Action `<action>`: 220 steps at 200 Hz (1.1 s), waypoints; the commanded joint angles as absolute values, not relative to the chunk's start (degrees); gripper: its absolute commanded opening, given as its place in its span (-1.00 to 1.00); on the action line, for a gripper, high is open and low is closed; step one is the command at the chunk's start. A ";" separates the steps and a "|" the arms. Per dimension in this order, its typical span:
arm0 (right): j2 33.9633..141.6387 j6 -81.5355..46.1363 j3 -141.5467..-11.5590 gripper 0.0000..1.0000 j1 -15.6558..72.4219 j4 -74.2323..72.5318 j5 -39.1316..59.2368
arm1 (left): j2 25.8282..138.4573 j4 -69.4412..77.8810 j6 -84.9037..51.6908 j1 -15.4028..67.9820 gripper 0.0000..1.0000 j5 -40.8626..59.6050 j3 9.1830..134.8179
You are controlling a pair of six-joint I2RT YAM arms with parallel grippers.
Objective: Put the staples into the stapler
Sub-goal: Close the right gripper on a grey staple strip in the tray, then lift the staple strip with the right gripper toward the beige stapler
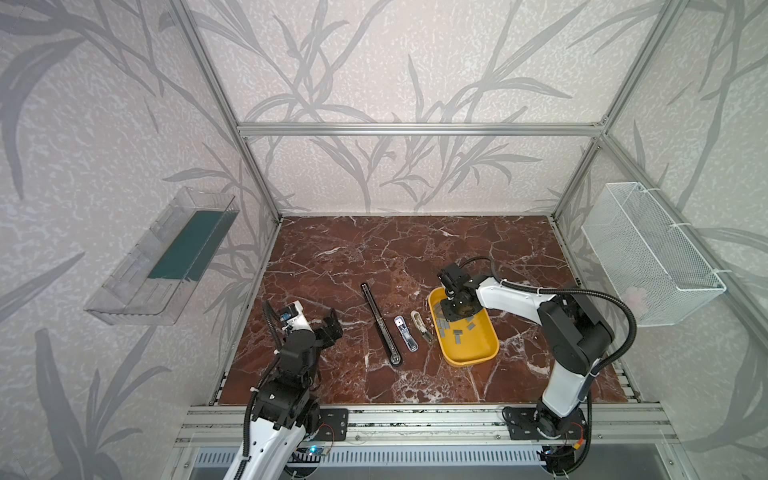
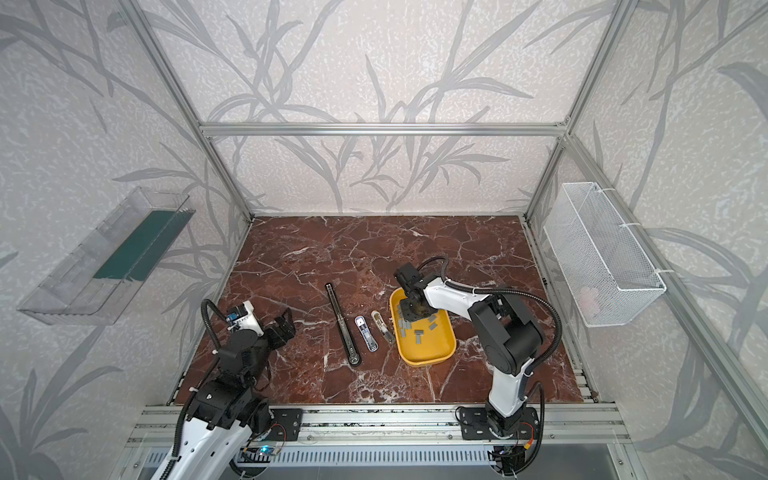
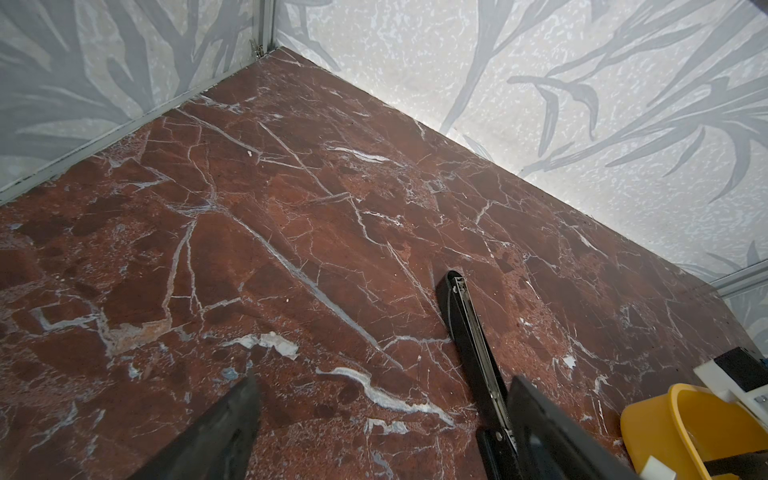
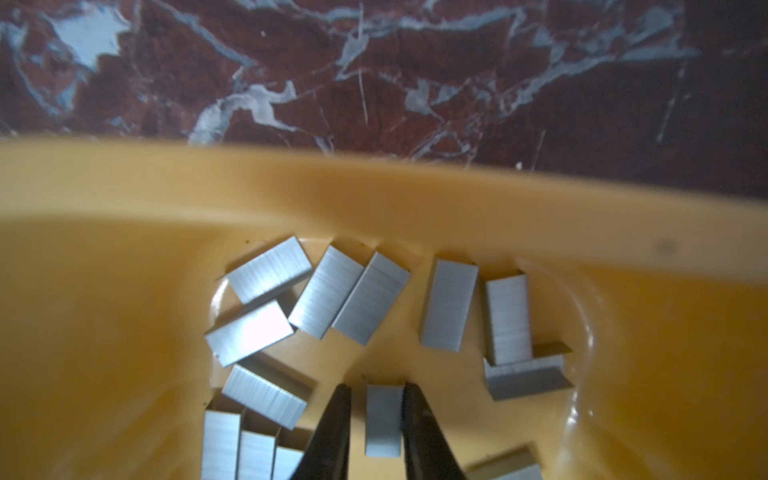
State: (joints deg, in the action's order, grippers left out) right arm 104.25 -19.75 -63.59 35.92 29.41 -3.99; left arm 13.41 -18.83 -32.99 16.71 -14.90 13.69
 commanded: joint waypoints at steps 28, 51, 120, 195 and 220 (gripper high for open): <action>106.25 -19.96 -62.66 -0.68 35.56 31.05 -4.66 | 12.79 -19.24 -32.91 16.52 0.88 -14.73 13.04; 105.96 -19.89 -62.88 -0.70 35.55 31.29 -4.61 | 12.81 -18.75 -32.82 16.52 0.88 -14.53 12.83; 99.15 -20.17 -60.34 -0.73 35.60 29.18 -4.78 | 14.41 -15.24 -31.32 16.52 0.88 -10.22 12.06; 85.75 -21.14 -54.15 -0.77 36.96 24.50 -6.85 | 19.90 -11.08 -30.60 16.57 0.99 -7.18 12.04; 82.06 -21.17 -53.78 -0.77 37.64 24.30 -6.71 | 20.13 -17.62 -36.50 16.52 0.99 -8.58 14.70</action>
State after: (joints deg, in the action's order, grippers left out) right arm 85.45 -20.38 -54.39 36.86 25.10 -5.74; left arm 19.97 -12.99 -31.18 16.71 -7.31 12.47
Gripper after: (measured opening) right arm 0.148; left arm 0.996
